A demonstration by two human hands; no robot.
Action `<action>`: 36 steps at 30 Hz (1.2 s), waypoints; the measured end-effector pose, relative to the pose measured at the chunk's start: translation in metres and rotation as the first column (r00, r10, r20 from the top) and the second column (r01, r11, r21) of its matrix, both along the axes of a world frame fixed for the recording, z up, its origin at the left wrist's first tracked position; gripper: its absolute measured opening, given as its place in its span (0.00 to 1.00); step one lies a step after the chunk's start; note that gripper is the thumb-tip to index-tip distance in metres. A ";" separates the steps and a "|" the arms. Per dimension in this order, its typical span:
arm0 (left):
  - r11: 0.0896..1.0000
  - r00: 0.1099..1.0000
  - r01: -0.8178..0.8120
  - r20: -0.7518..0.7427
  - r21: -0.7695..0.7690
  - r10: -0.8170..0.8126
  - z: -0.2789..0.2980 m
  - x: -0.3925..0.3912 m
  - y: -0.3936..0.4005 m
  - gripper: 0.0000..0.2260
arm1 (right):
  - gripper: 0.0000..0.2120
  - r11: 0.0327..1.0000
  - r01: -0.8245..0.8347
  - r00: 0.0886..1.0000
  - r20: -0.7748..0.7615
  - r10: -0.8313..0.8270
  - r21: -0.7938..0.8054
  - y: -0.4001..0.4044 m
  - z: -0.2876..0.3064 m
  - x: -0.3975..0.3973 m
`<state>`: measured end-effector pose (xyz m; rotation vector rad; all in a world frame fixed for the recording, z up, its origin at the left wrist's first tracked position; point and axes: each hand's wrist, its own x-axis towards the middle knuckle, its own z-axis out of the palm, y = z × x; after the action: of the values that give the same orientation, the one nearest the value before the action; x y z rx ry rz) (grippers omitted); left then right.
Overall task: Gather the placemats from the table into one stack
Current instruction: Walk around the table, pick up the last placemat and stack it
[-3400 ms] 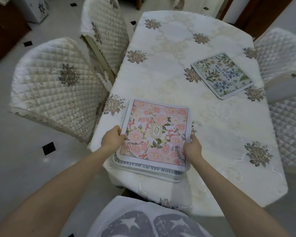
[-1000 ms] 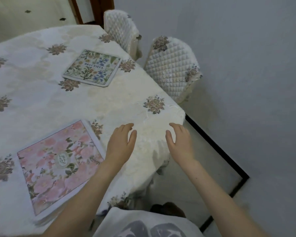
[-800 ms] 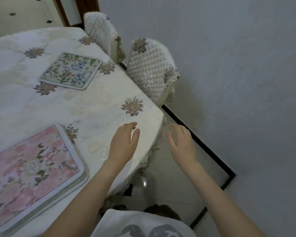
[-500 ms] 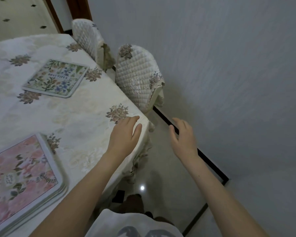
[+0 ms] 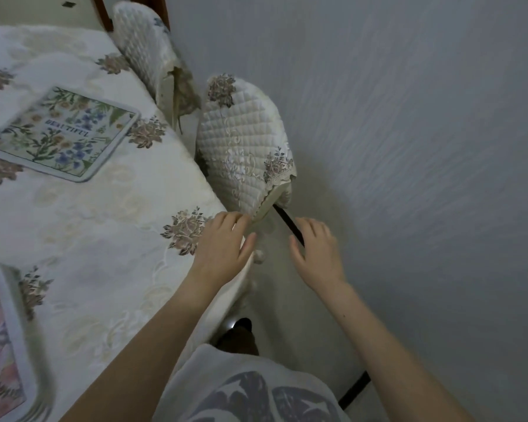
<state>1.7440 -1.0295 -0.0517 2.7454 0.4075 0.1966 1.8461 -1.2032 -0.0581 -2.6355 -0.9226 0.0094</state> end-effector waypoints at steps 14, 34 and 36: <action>0.973 0.969 -0.231 0.093 0.022 0.228 0.046 0.123 0.066 0.22 | 0.18 0.970 -0.195 0.980 0.077 0.186 0.141 0.084 0.045 0.171; 0.565 0.566 -0.824 0.105 0.043 0.817 0.058 0.242 0.057 0.22 | 0.19 0.594 -0.782 0.618 0.111 0.778 0.189 0.213 0.050 0.342; 0.513 0.515 -0.857 0.115 0.053 0.849 0.056 0.244 0.068 0.20 | 0.19 0.544 -0.818 0.568 0.110 0.816 0.190 0.236 0.049 0.344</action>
<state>1.9881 -0.9613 0.0042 2.3363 1.7736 0.5733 2.1898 -0.9672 -0.0089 -1.7575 -1.9553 0.1188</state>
